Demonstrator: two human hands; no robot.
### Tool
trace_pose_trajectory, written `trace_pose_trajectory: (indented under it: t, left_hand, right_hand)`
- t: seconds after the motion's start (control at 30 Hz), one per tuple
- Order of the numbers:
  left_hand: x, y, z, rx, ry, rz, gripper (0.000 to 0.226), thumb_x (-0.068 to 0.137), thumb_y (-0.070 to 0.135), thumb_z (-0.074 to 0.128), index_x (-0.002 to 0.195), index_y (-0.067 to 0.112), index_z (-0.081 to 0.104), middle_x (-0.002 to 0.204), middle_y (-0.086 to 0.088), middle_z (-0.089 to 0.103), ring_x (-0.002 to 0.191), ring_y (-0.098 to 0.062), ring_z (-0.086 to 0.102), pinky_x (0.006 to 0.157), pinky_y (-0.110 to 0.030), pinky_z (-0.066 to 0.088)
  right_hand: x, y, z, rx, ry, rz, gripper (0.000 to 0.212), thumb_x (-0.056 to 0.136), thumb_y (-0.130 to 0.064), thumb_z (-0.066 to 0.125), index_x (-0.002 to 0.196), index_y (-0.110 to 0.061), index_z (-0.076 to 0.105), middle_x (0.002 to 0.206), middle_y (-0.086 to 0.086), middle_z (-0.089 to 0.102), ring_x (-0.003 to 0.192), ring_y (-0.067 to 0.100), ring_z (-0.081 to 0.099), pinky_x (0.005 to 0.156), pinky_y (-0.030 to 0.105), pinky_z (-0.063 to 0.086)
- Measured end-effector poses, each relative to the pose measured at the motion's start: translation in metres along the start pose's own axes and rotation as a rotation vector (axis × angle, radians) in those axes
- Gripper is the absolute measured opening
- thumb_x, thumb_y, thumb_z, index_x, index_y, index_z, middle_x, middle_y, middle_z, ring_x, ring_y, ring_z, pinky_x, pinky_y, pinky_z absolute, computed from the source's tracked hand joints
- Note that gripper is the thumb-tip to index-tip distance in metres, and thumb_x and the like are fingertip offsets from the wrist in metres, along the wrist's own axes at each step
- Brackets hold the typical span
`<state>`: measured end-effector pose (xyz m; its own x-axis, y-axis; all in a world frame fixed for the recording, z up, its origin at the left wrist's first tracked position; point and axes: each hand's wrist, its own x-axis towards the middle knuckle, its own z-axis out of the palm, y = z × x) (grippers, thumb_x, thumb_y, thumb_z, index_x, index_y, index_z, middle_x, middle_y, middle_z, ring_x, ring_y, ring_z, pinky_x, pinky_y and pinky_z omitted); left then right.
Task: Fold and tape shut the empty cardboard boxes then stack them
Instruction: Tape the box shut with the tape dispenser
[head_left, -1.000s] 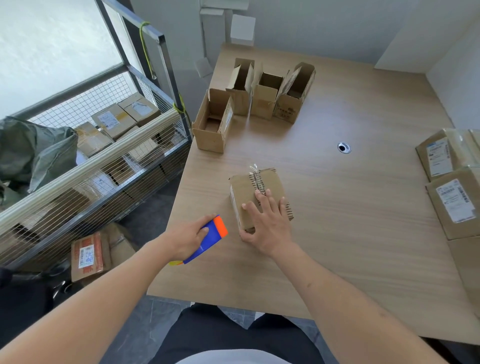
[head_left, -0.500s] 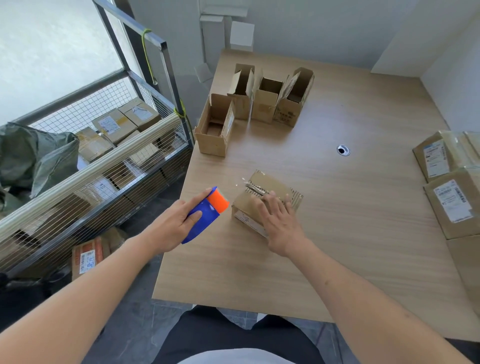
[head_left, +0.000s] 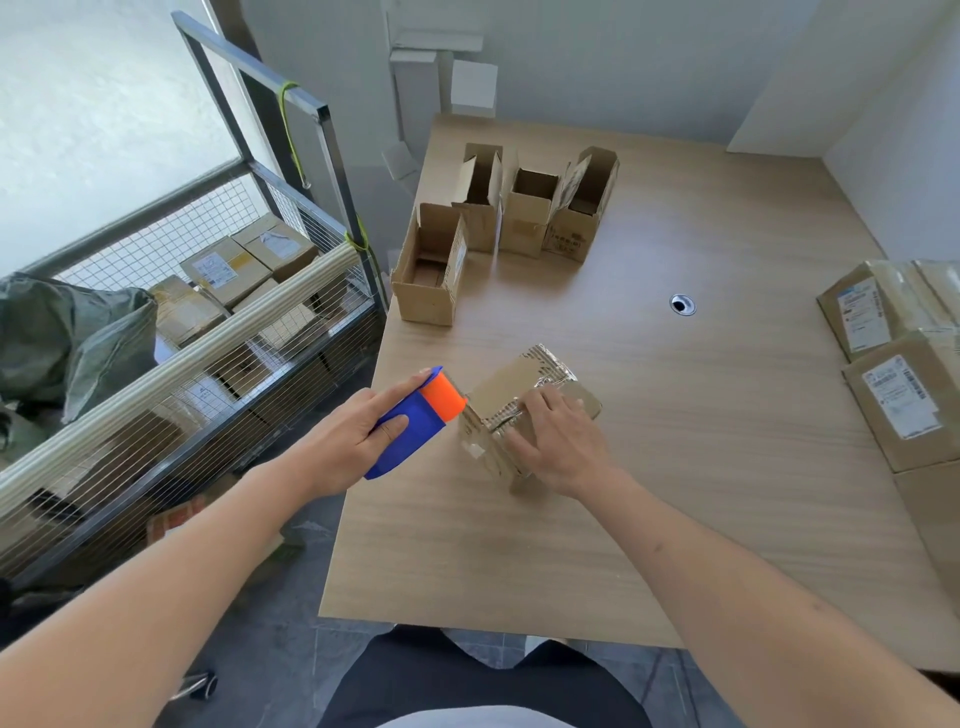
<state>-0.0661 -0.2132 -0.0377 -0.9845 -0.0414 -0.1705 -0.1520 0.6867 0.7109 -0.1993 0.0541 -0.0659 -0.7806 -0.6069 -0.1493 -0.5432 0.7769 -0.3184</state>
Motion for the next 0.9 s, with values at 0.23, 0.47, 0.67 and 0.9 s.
trace_pose_trajectory:
  t: [0.23, 0.47, 0.67, 0.9]
  left_hand:
    - [-0.002, -0.010, -0.006, 0.011, -0.034, -0.007, 0.059, 0.109, 0.036, 0.043, 0.150, 0.067, 0.015, 0.101, -0.002, 0.051, 0.084, -0.018, 0.055, 0.076, -0.028, 0.044]
    - [-0.002, -0.021, -0.010, -0.004, -0.075, -0.037, 0.058, 0.109, 0.038, 0.042, 0.149, 0.069, 0.014, 0.103, -0.002, 0.052, 0.086, -0.020, 0.056, 0.079, -0.032, 0.048]
    - [0.002, -0.021, -0.011, -0.026, -0.125, -0.032, 0.059, 0.109, 0.037, 0.043, 0.150, 0.068, 0.014, 0.105, 0.004, 0.051, 0.088, -0.012, 0.055, 0.077, -0.026, 0.043]
    - [-0.001, -0.014, -0.020, -0.104, -0.200, -0.008, 0.061, 0.107, 0.031, 0.050, 0.151, 0.063, 0.023, 0.113, 0.025, 0.051, 0.101, -0.001, 0.053, 0.088, -0.025, 0.041]
  right_hand:
    - [0.015, -0.033, 0.027, -0.098, -0.021, 0.276, 0.087, 0.079, -0.083, 0.054, 0.144, -0.030, 0.032, 0.136, 0.006, 0.034, 0.131, 0.029, 0.038, 0.120, 0.062, 0.018]
    - [0.027, -0.044, 0.048, -0.257, -0.050, 0.276, 0.081, 0.093, -0.065, 0.053, 0.155, -0.026, 0.018, 0.152, 0.018, 0.019, 0.144, 0.034, 0.012, 0.117, 0.071, 0.011]
    - [0.030, -0.020, 0.044, -0.204, 0.011, 0.037, 0.082, 0.081, -0.038, 0.081, 0.151, -0.024, 0.040, 0.141, 0.015, 0.027, 0.143, 0.039, 0.030, 0.124, 0.055, 0.018]
    - [0.011, 0.022, 0.032, -0.112, -0.001, -0.162, 0.091, 0.079, 0.012, 0.063, 0.152, -0.037, 0.039, 0.151, 0.005, 0.028, 0.157, 0.030, 0.007, 0.127, 0.041, 0.001]
